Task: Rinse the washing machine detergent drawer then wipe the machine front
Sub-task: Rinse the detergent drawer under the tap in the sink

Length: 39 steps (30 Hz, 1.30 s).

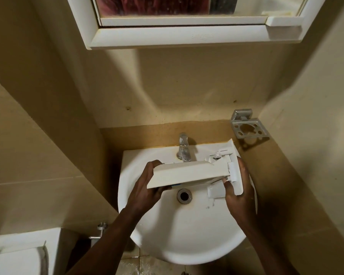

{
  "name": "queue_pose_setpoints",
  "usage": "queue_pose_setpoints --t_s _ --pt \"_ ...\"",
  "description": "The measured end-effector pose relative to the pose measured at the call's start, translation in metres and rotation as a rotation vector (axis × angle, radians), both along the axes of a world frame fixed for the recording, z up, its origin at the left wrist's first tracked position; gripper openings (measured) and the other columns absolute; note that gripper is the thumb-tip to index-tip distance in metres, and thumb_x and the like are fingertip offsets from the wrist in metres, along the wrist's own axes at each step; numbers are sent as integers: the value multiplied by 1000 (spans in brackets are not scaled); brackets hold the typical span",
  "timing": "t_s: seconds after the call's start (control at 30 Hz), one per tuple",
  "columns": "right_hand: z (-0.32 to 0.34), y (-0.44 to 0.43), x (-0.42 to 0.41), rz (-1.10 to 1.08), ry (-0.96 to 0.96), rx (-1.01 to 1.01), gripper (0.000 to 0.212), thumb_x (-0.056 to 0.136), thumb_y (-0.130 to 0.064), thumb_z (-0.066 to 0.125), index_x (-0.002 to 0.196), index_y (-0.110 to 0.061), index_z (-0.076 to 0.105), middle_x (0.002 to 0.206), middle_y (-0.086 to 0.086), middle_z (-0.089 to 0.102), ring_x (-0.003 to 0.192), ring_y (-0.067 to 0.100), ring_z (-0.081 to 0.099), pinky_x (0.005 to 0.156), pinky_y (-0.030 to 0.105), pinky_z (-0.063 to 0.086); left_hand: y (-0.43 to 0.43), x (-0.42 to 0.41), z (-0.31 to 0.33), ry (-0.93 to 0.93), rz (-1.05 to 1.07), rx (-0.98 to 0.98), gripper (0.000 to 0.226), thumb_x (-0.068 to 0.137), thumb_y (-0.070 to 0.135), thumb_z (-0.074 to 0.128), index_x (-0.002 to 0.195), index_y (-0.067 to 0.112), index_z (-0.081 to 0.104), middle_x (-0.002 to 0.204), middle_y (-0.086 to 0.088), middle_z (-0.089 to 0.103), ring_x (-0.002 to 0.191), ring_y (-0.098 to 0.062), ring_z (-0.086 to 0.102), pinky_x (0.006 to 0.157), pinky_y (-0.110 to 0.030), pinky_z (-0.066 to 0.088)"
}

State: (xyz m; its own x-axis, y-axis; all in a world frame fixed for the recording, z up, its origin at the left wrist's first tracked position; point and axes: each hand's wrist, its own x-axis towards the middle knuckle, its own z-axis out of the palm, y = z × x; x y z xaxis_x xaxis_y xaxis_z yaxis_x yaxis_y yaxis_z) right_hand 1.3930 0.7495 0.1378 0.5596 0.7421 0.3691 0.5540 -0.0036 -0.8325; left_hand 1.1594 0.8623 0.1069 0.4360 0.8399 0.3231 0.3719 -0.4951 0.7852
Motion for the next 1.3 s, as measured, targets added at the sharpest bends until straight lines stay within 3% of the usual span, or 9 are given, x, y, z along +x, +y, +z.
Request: queue_pose_setpoints --t_s 0.2,0.33,0.5,0.63,0.8,0.93,1.1,1.23,1.3 --pt "13 -1 1 -51 -276 84 65 68 23 70 128 15 46 126 9 47 121 19 42 99 -5 22 0 5 9 -37 28 21 58 81 18 78 126 29 43 123 5 54 107 -19 62 85 -45 54" --pt "9 0 -2 -27 -122 27 76 74 22 65 138 -10 38 132 2 45 123 12 41 96 -6 24 0 3 4 25 35 23 56 82 24 76 129 22 46 127 6 53 113 -21 58 91 -47 50" --pt "11 -1 -8 -40 -167 22 72 74 22 65 138 0 42 132 1 44 123 6 40 97 -6 23 -4 0 6 -59 67 -11 65 75 2 72 127 28 43 125 7 54 114 -16 58 91 -45 52" --pt "8 -6 -13 11 -73 -13 84 79 20 62 140 -29 31 138 -5 39 125 -10 31 98 -5 25 -6 -6 4 15 41 -11 54 81 33 75 125 22 47 122 7 54 111 -13 59 86 -41 55" --pt "27 -2 -7 -34 -371 108 68 64 25 70 126 19 44 122 12 47 116 23 44 102 -3 19 -6 1 25 -120 103 44 58 79 10 64 129 33 43 130 18 48 123 -7 51 101 -25 44" --pt "23 -2 -6 25 -201 42 73 74 22 63 140 0 39 134 7 47 125 9 43 102 0 26 -13 -3 15 -44 133 1 67 77 3 72 125 39 43 122 17 52 114 -7 57 90 -40 53" --pt "33 1 -10 -26 -227 107 65 71 24 66 132 14 44 126 8 46 118 17 44 99 -5 23 4 4 24 -89 119 43 61 78 4 70 128 30 45 128 20 51 121 -10 54 98 -39 50" --pt "21 -1 -15 29 8 -52 78 82 16 61 141 -26 33 135 -15 41 119 -23 32 97 1 33 3 -4 7 129 57 15 61 78 23 79 128 24 45 123 13 53 102 -19 61 82 -38 54" --pt "24 0 -16 33 73 -54 74 83 15 60 140 -26 35 126 -29 41 110 -35 31 88 -5 32 6 -6 7 113 53 -22 64 75 20 82 128 19 47 115 19 55 96 -9 62 79 -26 52"
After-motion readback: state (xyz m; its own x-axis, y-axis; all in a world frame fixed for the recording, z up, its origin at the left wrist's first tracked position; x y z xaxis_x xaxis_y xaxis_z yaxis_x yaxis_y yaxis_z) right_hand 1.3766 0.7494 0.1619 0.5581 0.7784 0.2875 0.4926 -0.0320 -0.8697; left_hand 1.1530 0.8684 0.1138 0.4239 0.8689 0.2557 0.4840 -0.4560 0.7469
